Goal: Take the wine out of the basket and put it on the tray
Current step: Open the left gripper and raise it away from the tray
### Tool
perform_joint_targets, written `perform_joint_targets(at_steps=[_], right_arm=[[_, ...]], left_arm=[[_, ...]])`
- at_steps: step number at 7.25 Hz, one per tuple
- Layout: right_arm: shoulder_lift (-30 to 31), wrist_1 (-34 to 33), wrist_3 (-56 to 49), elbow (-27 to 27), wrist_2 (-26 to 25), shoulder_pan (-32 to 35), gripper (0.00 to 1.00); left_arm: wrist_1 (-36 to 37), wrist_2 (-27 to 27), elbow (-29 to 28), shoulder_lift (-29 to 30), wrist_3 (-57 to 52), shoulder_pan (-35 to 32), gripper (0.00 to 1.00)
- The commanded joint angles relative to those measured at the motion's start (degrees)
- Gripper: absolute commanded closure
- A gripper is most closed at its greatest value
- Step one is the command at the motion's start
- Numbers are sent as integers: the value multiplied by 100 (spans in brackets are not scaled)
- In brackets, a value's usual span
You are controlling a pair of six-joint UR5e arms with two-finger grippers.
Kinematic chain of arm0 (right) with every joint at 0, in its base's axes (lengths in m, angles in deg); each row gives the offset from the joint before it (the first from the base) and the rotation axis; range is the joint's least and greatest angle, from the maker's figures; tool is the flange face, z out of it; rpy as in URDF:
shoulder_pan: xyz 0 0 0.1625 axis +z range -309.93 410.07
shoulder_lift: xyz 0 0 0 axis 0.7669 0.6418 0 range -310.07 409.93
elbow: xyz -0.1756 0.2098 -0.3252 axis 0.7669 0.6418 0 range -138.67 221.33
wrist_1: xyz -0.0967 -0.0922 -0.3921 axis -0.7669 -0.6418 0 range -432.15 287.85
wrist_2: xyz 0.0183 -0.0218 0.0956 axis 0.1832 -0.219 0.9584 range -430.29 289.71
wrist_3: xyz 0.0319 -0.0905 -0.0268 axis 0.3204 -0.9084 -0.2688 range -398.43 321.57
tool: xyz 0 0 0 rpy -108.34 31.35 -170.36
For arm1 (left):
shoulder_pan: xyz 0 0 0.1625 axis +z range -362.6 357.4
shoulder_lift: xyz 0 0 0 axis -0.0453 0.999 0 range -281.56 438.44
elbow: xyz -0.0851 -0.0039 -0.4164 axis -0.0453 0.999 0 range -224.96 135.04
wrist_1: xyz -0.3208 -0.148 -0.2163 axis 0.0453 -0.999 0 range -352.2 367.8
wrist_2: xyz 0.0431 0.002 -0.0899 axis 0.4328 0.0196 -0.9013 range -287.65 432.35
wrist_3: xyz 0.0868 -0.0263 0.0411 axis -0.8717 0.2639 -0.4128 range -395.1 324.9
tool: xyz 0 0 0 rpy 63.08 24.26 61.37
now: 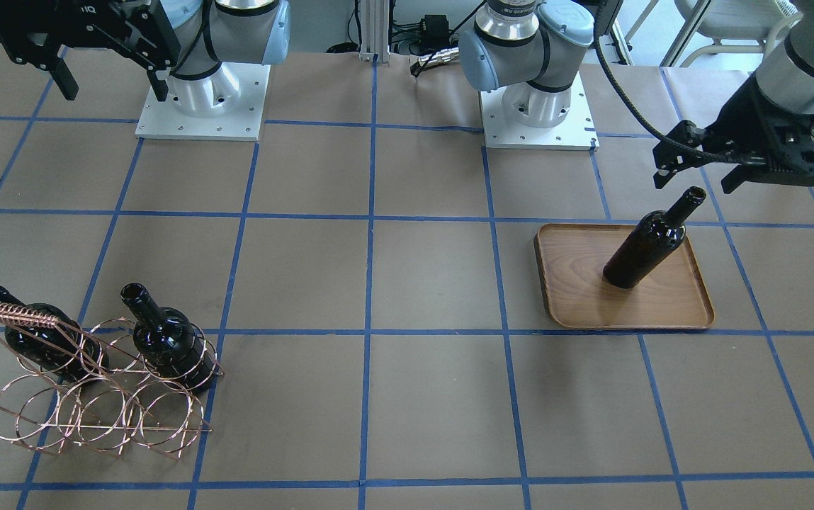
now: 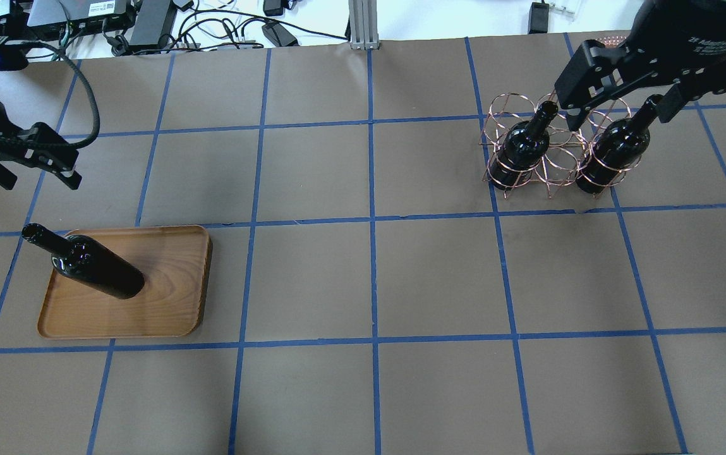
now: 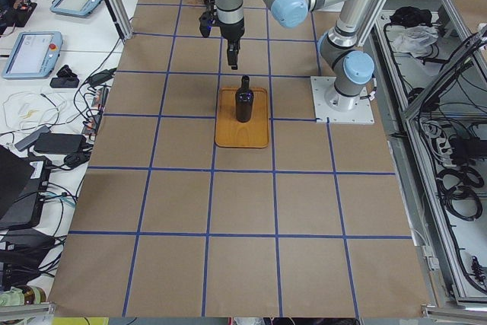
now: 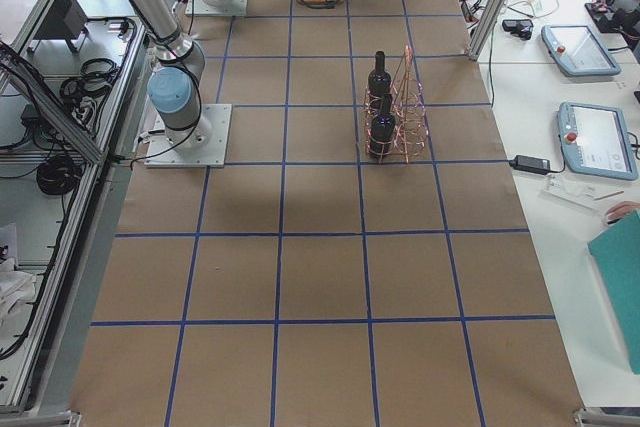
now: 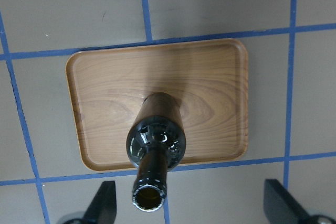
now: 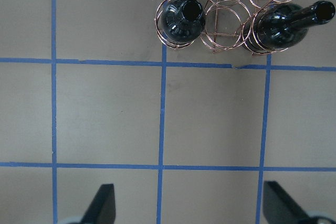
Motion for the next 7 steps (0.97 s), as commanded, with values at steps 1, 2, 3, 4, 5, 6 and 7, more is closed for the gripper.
perform_joint_targets(at_steps=[1, 2, 3, 4, 5, 6, 7], right_arm=[[-42, -112, -2, 1, 0, -6, 0], [-34, -112, -1, 10, -9, -15, 0], [-42, -112, -1, 1, -18, -15, 0], [-42, -112, -1, 1, -18, -15, 0], [-42, -112, -1, 10, 0, -15, 0], [-42, -208, -10, 10, 26, -15, 0], [-42, -235, -2, 1, 0, -15, 0]], left_arm=[[11, -60, -59, -164, 998, -923, 0], [37, -173, -50, -191, 1140, -1223, 0], [73, -174, -50, -234, 1229, -1504, 0], [212, -183, -50, -296, 1499, -1811, 0], [292, -175, -50, -331, 1554, -2058, 0], [293, -201, -59, -392, 1563, -2113, 0], [258, -183, -50, -437, 1555, -2113, 0]])
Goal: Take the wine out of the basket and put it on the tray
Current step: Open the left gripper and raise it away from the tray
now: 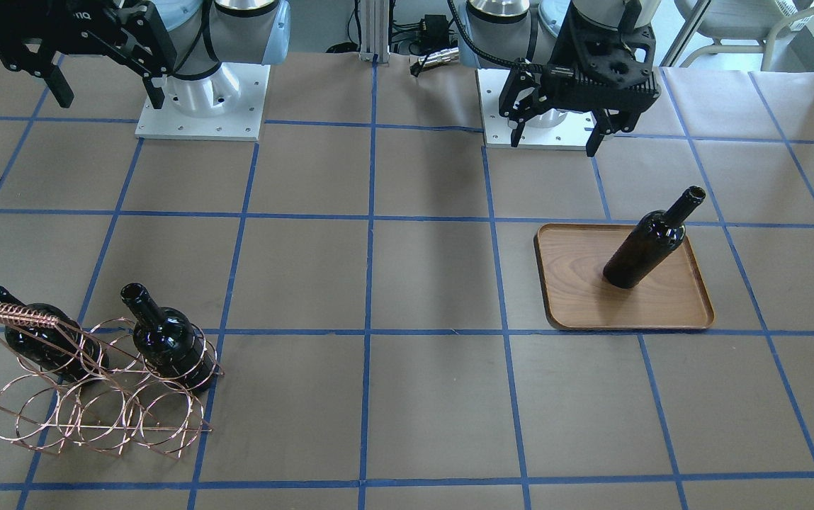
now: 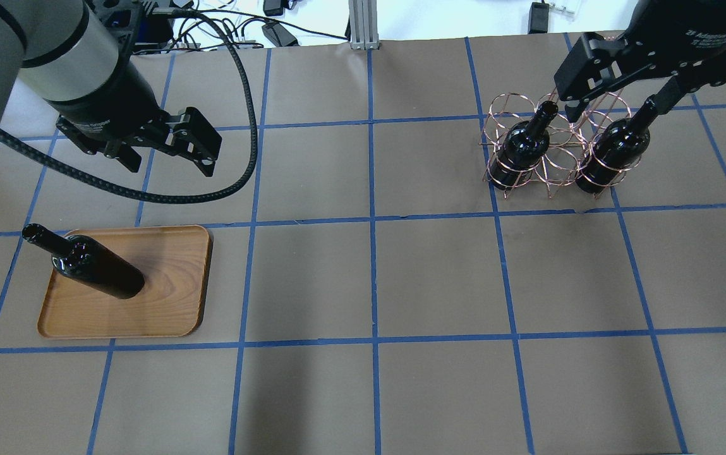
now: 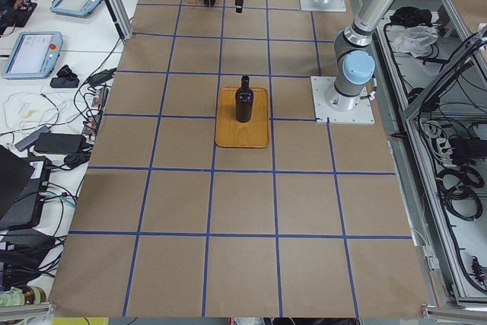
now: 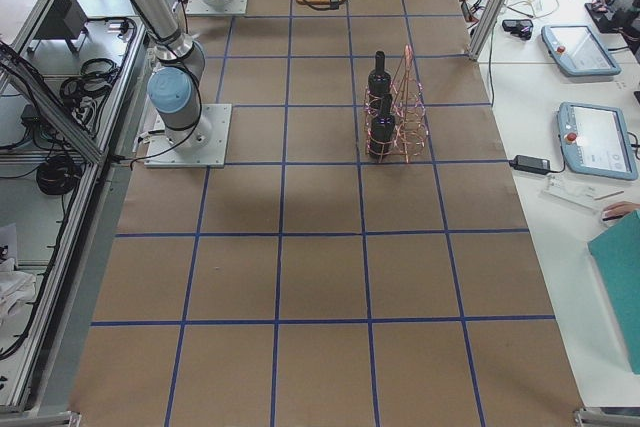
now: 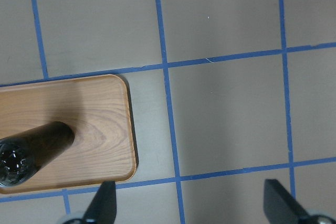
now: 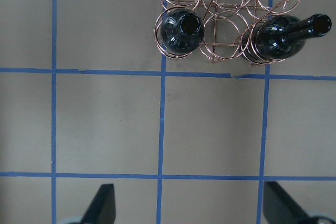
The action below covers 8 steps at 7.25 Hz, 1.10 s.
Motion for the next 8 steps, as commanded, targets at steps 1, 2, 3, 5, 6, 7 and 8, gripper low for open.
perform_joint_targets(at_steps=[1, 2, 3, 5, 6, 7, 8], right_arm=[[0, -69, 4, 3, 0, 0, 0], [0, -112, 4, 3, -9, 0, 0], [0, -113, 4, -6, 8, 0, 0], [0, -122, 4, -6, 26, 0, 0], [0, -122, 4, 3, 26, 0, 0], [0, -122, 4, 3, 17, 0, 0], [0, -122, 4, 3, 17, 0, 0]], left_arm=[[-37, 22, -5, -86, 6, -61, 0], [-211, 22, 4, -86, 6, -69, 0], [-222, 13, -5, -104, -81, -43, 0], [-231, 22, 4, -86, -73, -52, 0], [-248, 13, 4, -104, -65, -52, 0], [-248, 13, 4, -104, -64, -26, 0], [-248, 5, -5, -104, -64, -34, 0]])
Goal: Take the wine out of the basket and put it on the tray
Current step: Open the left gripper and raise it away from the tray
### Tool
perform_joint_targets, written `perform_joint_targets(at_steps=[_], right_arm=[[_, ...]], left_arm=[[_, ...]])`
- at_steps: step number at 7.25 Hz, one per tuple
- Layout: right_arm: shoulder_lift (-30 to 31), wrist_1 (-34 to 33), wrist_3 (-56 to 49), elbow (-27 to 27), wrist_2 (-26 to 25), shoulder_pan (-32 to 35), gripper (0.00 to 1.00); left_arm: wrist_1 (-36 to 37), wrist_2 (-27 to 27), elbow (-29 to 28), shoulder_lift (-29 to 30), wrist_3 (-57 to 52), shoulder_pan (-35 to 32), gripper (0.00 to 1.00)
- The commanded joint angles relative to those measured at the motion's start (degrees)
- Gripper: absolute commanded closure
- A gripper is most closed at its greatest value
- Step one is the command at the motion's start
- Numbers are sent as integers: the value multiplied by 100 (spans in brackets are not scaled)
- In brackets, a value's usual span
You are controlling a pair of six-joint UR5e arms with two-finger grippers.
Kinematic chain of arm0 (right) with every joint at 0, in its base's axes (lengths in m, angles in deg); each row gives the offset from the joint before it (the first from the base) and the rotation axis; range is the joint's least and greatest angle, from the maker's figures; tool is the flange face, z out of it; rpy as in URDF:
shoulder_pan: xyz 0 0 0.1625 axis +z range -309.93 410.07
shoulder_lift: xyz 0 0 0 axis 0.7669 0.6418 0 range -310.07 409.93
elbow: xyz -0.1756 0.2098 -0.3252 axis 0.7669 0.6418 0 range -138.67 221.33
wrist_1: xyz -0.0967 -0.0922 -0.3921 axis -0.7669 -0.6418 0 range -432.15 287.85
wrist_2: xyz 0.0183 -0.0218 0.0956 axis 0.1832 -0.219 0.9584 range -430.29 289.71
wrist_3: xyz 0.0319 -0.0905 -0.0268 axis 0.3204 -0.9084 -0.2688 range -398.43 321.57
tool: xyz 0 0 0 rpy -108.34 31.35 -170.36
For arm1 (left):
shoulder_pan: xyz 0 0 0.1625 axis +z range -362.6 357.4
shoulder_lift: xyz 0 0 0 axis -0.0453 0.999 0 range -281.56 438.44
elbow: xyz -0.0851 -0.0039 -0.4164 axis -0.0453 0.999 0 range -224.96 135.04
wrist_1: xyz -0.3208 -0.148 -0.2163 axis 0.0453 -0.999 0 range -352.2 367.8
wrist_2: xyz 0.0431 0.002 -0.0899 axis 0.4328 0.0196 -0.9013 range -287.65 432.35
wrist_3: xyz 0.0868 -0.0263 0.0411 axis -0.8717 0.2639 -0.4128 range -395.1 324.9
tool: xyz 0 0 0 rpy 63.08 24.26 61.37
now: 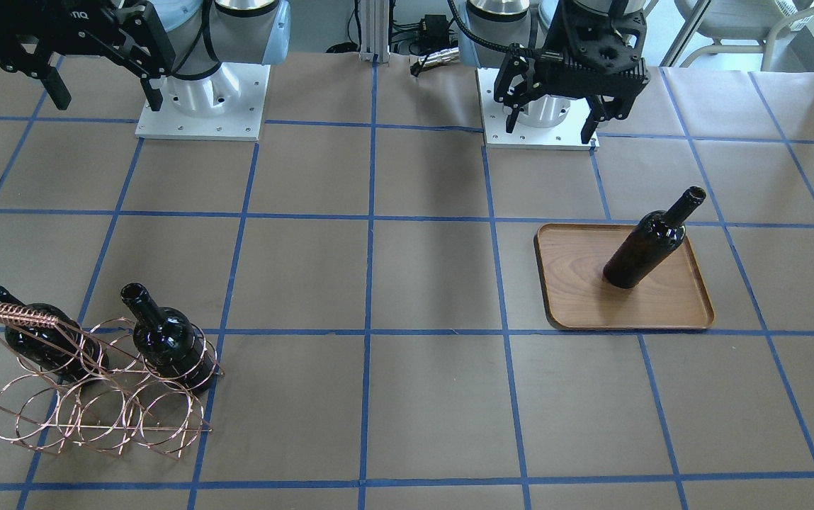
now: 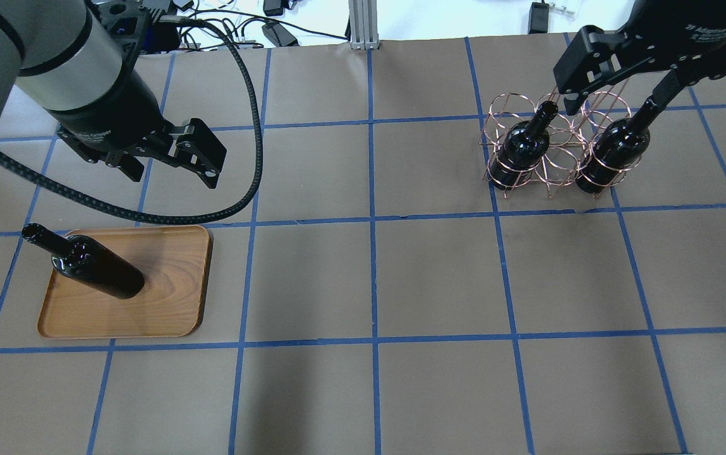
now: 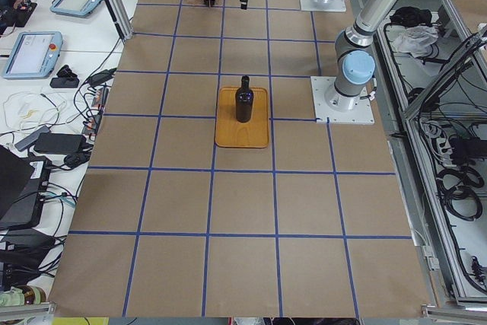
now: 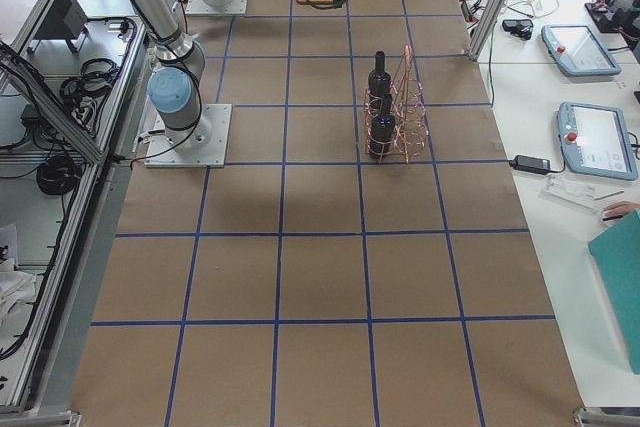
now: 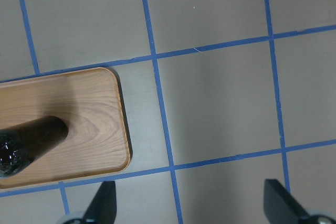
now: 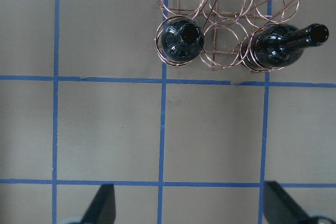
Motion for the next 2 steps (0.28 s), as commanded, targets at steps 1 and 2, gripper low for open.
perform_joint_targets(at_steps=[1, 2], right_arm=[[0, 0, 0, 1, -3, 0, 0], [0, 9, 9, 1, 6, 0, 0]], left_arm=[[-3, 1, 1, -3, 36, -15, 0], [-3, 1, 1, -3, 36, -15, 0]])
